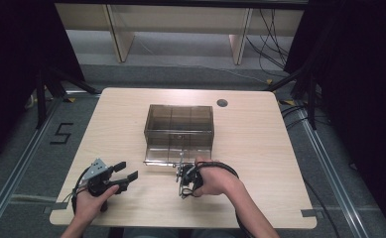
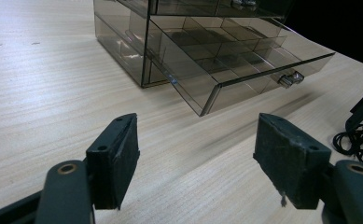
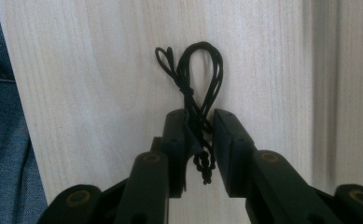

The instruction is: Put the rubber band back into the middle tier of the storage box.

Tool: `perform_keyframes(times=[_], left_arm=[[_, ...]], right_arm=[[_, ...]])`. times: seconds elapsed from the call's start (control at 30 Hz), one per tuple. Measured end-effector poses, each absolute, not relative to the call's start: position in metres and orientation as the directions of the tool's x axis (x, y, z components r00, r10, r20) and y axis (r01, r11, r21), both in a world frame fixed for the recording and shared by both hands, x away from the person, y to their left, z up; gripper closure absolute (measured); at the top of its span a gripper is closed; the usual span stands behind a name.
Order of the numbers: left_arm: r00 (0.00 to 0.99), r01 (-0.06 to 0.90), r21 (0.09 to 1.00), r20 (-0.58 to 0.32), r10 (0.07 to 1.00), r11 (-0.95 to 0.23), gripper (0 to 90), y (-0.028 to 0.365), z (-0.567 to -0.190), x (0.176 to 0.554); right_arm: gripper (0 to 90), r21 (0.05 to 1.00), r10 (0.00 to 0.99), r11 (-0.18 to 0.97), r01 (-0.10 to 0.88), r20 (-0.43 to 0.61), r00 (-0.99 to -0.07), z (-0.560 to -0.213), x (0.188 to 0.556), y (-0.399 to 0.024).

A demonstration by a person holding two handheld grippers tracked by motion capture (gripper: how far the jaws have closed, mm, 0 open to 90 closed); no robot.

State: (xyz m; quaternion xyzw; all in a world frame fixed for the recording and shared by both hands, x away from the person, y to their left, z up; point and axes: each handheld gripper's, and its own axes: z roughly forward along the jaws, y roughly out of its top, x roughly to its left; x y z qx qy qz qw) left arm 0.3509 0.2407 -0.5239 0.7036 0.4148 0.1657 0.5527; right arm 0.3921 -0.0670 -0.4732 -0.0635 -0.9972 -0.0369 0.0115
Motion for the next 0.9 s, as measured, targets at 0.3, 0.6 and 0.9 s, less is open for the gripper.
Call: perform_keyframes(times=[0.3, 0.6, 0.9], left_arm=[[0.601, 0.401, 0.915, -0.226, 0.767, -0.045, 30.1, 0.241, -0.524, 0.351], [0.601, 0.4, 0.915, -0.226, 0.767, -0.044, 30.1, 0.241, -0.524, 0.351], [0.603, 0.399, 0.916, -0.225, 0.765, -0.046, 30.1, 0.241, -0.524, 0.351]], right_arm=[[85.6, 0.075, 0.131, 0.988, 0.133, 0.029, -0.991, -0.473, 0.392, -0.067], [86.2, 0.077, 0.15, 0.985, 0.152, 0.028, -0.988, -0.467, 0.391, -0.067], [86.1, 0.078, 0.146, 0.986, 0.148, 0.029, -0.989, -0.463, 0.391, -0.068]])
